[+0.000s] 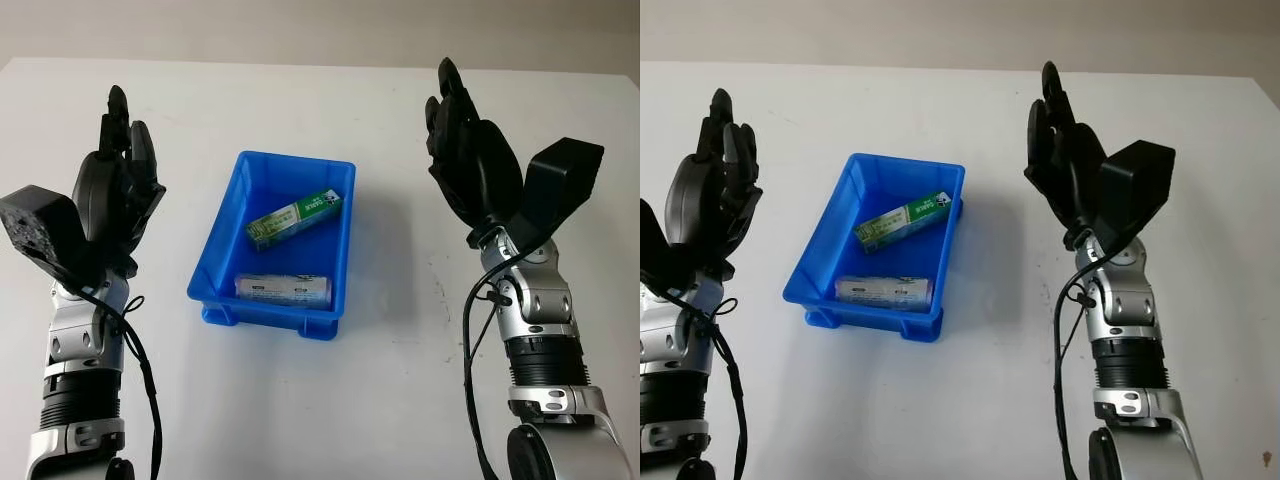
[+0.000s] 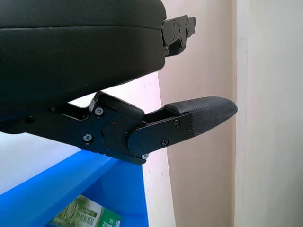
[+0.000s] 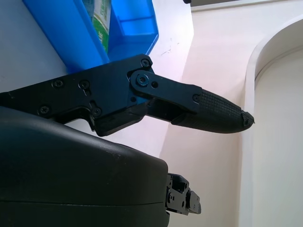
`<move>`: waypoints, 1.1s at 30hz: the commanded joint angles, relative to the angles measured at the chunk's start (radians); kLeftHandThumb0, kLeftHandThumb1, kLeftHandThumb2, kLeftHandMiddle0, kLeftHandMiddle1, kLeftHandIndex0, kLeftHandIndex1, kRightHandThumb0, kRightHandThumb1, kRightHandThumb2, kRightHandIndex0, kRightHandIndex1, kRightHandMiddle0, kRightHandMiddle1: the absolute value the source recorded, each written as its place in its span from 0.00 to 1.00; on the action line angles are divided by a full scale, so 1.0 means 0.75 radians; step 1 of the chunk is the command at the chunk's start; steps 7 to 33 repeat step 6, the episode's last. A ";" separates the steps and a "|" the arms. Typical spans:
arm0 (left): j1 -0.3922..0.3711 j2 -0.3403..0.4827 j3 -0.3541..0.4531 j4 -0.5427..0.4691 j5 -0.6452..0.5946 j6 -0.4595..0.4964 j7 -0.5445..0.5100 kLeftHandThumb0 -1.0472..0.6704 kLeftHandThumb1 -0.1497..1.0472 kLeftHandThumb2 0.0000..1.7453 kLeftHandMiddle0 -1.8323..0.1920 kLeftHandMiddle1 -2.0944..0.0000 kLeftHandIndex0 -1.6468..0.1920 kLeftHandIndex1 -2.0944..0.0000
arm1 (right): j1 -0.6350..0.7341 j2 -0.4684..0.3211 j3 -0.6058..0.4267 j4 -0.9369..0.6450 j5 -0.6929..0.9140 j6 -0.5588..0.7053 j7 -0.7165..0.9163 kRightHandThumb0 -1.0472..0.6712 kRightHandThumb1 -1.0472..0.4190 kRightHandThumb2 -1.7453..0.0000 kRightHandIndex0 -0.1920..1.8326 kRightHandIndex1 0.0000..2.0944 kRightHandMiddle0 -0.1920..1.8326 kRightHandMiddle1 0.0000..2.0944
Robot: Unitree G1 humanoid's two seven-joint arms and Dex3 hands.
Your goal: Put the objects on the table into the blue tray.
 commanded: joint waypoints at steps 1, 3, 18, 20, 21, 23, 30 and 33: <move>-0.012 0.009 -0.005 -0.010 -0.004 -0.013 -0.002 0.12 1.00 0.40 1.00 1.00 1.00 1.00 | -0.012 0.001 -0.009 0.002 0.000 -0.023 0.002 0.13 0.00 0.57 0.00 0.00 0.00 0.00; -0.009 0.009 -0.008 -0.020 -0.005 -0.007 0.003 0.12 1.00 0.40 1.00 1.00 1.00 1.00 | -0.013 0.000 -0.009 -0.001 0.002 -0.019 0.004 0.12 0.00 0.57 0.00 0.00 0.00 0.00; 0.001 0.016 -0.018 -0.035 0.003 -0.007 -0.001 0.12 1.00 0.40 1.00 1.00 1.00 1.00 | -0.011 -0.001 -0.010 -0.011 0.007 -0.012 0.008 0.12 0.00 0.58 0.00 0.00 0.00 0.00; 0.001 0.016 -0.018 -0.035 0.003 -0.007 -0.001 0.12 1.00 0.40 1.00 1.00 1.00 1.00 | -0.011 -0.001 -0.010 -0.011 0.007 -0.012 0.008 0.12 0.00 0.58 0.00 0.00 0.00 0.00; 0.001 0.016 -0.018 -0.035 0.003 -0.007 -0.001 0.12 1.00 0.40 1.00 1.00 1.00 1.00 | -0.011 -0.001 -0.010 -0.011 0.007 -0.012 0.008 0.12 0.00 0.58 0.00 0.00 0.00 0.00; 0.001 0.016 -0.018 -0.035 0.003 -0.007 -0.001 0.12 1.00 0.40 1.00 1.00 1.00 1.00 | -0.011 -0.001 -0.010 -0.011 0.007 -0.012 0.008 0.12 0.00 0.58 0.00 0.00 0.00 0.00; 0.001 0.016 -0.018 -0.035 0.003 -0.007 -0.001 0.12 1.00 0.40 1.00 1.00 1.00 1.00 | -0.011 -0.001 -0.010 -0.011 0.007 -0.012 0.008 0.12 0.00 0.58 0.00 0.00 0.00 0.00; 0.001 0.016 -0.018 -0.035 0.003 -0.007 -0.001 0.12 1.00 0.40 1.00 1.00 1.00 1.00 | -0.011 -0.001 -0.010 -0.011 0.007 -0.012 0.008 0.12 0.00 0.58 0.00 0.00 0.00 0.00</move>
